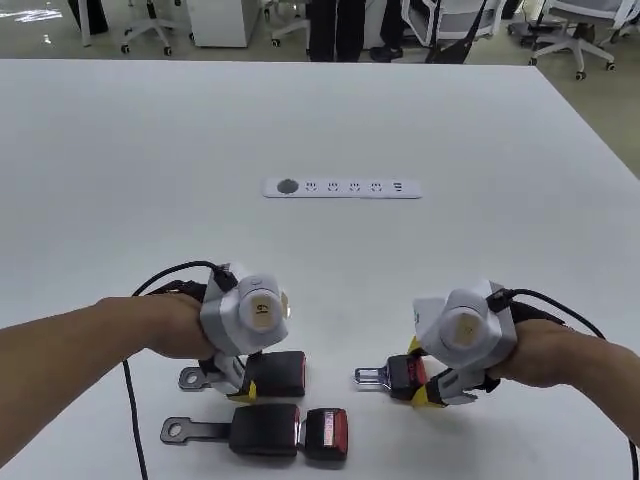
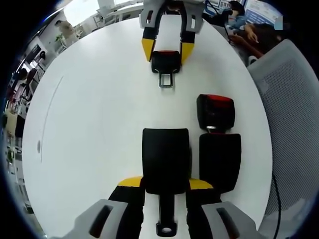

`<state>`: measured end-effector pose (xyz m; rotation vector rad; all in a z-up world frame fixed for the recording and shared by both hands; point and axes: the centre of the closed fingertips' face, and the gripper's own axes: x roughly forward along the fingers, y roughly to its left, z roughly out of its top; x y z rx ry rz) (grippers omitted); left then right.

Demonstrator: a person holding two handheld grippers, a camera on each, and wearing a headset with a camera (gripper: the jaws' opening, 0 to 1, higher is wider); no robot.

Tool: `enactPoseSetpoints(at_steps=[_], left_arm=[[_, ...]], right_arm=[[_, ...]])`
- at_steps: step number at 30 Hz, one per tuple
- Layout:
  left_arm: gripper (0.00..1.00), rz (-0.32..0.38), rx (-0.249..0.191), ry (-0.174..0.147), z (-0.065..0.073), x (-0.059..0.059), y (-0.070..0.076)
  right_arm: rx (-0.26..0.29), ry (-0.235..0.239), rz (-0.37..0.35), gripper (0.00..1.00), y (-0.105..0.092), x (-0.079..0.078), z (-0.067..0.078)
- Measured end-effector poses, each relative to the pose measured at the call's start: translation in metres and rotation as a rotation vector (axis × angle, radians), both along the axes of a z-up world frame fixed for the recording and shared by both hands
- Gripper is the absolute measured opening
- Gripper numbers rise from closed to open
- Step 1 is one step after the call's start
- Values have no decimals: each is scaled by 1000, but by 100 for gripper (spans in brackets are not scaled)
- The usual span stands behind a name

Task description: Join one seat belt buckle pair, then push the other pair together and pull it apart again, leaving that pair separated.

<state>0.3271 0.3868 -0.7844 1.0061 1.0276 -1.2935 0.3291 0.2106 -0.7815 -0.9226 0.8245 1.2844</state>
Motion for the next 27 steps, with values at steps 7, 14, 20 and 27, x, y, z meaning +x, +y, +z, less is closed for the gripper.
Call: enactPoseSetpoints(at_steps=[7,14,20,27], left_arm=[[33,-19,4,-18,2,0,0],[36,-26,14,-29,2,0,3],[35,5,-22,-49,13,0,4],[38,90,-94,-39,21,0,10]], right_arm=[[6,-20,3,40,1,1,1],[33,-30,-18,45,0,1,7],[83,-15,-87,55,3,0,14],[120,-8,-129,61,3,-5,21]])
